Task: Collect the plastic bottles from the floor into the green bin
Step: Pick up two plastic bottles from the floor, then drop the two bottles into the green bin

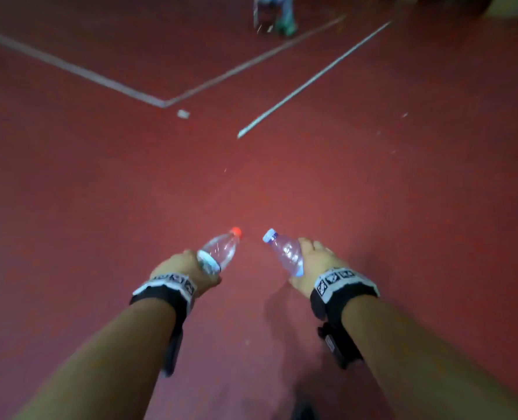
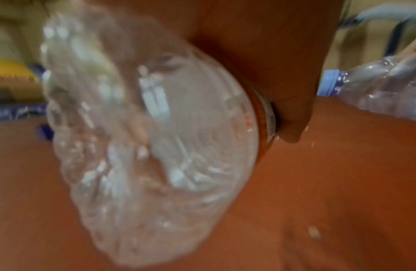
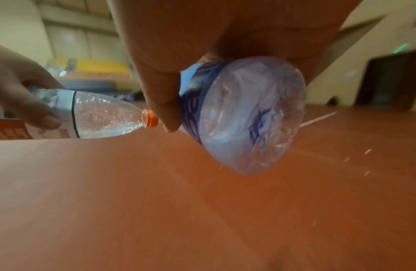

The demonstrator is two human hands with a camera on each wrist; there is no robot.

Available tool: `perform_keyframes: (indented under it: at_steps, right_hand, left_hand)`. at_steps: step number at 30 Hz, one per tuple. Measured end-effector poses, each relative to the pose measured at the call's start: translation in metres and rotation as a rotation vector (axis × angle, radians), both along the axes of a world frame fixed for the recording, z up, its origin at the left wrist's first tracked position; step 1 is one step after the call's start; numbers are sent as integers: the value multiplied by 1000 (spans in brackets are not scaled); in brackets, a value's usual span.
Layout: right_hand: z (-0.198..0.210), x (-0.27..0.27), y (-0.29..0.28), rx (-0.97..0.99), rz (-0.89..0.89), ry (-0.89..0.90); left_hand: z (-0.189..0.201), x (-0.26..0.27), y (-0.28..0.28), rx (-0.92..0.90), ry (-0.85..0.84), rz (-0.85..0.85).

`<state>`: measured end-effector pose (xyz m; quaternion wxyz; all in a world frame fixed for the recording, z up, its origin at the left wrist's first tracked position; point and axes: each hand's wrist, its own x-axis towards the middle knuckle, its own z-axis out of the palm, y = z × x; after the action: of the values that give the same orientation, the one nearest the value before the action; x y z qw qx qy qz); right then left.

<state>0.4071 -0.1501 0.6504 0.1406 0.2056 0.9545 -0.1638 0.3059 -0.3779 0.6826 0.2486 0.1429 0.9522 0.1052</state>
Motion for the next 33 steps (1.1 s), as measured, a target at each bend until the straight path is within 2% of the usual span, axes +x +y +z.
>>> perform_keyframes:
  at_steps: [3,7,12,17,21,26,29,33]
  right_hand:
    - [117,18,56,117,-121,196]
    - [229,66,136,288,-284,376]
    - [312,158,235,507,-507,443]
    - [368,263,316,651,-730,419]
    - [386,340,361,748,-900,375]
    - [355,432,388,764,-1156,197]
    - [328,483,385,753,-1312,112]
    - [306,539,345,816,-1547,50]
  left_hand:
    - [114,-10,72,145,226,-84]
    - [218,4,174,286,381,-209]
    - [297,47,316,440,538,-431]
    - [339,111,449,623,564,-594]
    - [343,157,541,707,524,-716]
    - [318,228,636,692,448,-918]
    - [304,283,688,693,379,-1081]
    - [299,367,730,751,275,-1365]
